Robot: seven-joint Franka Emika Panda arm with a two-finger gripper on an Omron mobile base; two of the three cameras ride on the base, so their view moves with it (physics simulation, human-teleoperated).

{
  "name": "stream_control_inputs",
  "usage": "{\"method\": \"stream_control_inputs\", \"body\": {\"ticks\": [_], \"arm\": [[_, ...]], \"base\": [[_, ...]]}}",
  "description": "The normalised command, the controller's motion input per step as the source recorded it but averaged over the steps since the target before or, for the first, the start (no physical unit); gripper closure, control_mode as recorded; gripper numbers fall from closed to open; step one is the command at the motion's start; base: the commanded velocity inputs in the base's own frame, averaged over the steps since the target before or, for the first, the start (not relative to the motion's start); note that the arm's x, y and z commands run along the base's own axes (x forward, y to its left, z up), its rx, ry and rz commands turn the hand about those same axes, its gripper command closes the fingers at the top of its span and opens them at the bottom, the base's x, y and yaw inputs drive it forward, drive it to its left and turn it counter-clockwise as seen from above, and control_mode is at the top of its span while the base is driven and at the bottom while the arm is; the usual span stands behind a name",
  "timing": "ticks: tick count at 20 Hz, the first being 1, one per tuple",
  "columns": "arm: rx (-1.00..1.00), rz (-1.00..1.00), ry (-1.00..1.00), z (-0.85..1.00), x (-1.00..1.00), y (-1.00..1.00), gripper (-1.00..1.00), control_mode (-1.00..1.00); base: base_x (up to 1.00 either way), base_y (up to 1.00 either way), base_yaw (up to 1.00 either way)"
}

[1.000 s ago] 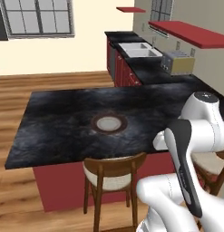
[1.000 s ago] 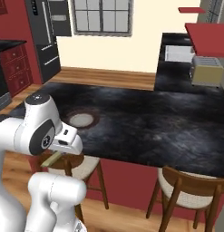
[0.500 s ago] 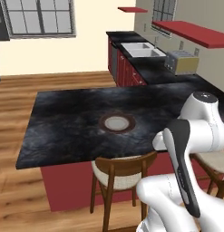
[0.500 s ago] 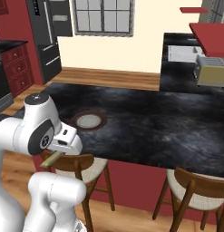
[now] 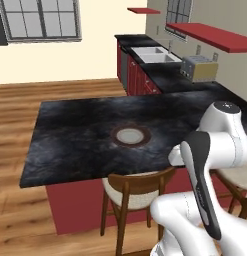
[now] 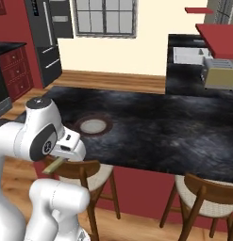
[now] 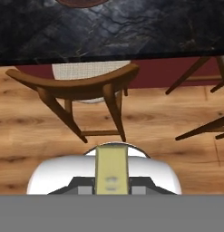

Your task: Retrieve the butter from the fridge and place it on a plate on the dining table. Then retrieve the butter knife by the fridge and place it near the plate.

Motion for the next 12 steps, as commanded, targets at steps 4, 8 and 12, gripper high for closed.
{"method": "stream_control_inputs", "body": {"ticks": [4,8,12], "arm": [[-0.01,0.0,0.0,0.0,0.09,0.28,1.0,-1.0],[-0.04,-0.07,0.06,0.0,0.36,0.5,1.0,-1.0],[-0.09,-0.05,0.06,0.04,0.72,0.27,1.0,-1.0]], "base": [[0.09,0.27,0.0],[0.0,0.0,0.0],[0.0,0.0,0.0]]}}
